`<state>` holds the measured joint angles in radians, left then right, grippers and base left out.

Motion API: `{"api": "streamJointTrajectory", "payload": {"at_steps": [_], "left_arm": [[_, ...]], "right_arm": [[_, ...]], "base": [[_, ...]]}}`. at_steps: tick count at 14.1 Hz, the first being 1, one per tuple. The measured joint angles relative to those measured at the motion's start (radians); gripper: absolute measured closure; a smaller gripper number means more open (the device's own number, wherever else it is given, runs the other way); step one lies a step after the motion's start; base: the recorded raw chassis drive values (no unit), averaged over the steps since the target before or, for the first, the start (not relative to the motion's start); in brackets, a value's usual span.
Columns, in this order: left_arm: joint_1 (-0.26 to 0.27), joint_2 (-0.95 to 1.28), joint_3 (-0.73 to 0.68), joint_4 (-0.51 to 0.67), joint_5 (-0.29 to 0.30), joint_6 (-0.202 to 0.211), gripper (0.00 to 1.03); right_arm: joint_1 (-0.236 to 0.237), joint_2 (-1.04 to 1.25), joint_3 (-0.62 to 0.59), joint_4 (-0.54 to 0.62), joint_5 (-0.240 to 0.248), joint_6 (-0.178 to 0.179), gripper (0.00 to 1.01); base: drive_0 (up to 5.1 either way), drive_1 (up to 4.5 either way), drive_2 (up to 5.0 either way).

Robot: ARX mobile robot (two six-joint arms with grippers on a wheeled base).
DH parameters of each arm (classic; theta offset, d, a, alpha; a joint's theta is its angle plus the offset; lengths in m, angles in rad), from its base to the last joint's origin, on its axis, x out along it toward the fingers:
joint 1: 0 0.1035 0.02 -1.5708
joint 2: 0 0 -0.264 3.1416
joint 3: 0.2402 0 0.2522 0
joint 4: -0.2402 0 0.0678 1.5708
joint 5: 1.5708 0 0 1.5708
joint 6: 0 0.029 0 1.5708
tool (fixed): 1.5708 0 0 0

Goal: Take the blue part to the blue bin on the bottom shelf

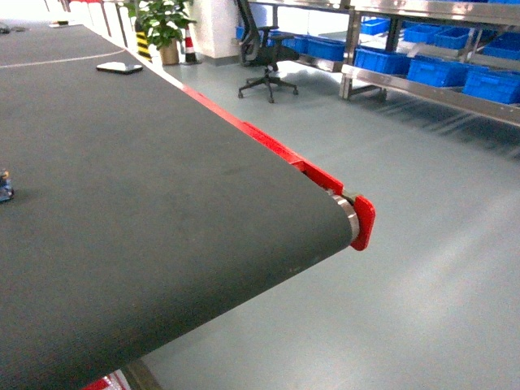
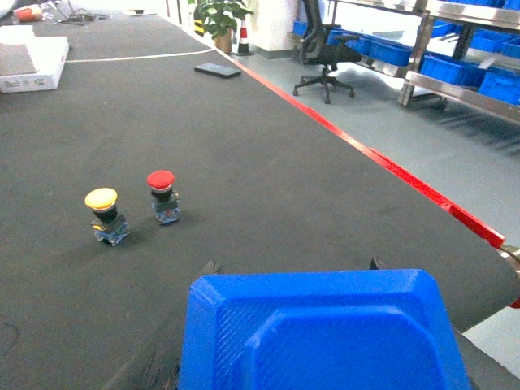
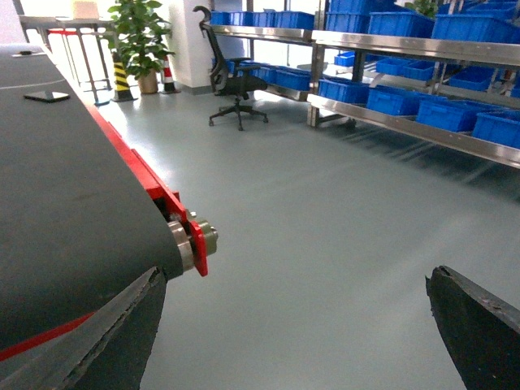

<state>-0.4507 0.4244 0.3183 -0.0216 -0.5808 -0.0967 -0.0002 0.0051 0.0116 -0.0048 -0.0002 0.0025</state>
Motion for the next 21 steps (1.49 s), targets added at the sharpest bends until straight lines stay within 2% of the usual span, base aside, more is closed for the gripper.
{"api": "streamJointTrajectory", "payload": {"at_steps": [21], "left_arm": [[0.0, 0.0, 0.0, 0.0, 0.0, 0.0, 0.6]], "right_arm": [[0.0, 0.0, 0.0, 0.0, 0.0, 0.0, 0.03]], "base": [[-1.6, -1.62, -1.6]]}}
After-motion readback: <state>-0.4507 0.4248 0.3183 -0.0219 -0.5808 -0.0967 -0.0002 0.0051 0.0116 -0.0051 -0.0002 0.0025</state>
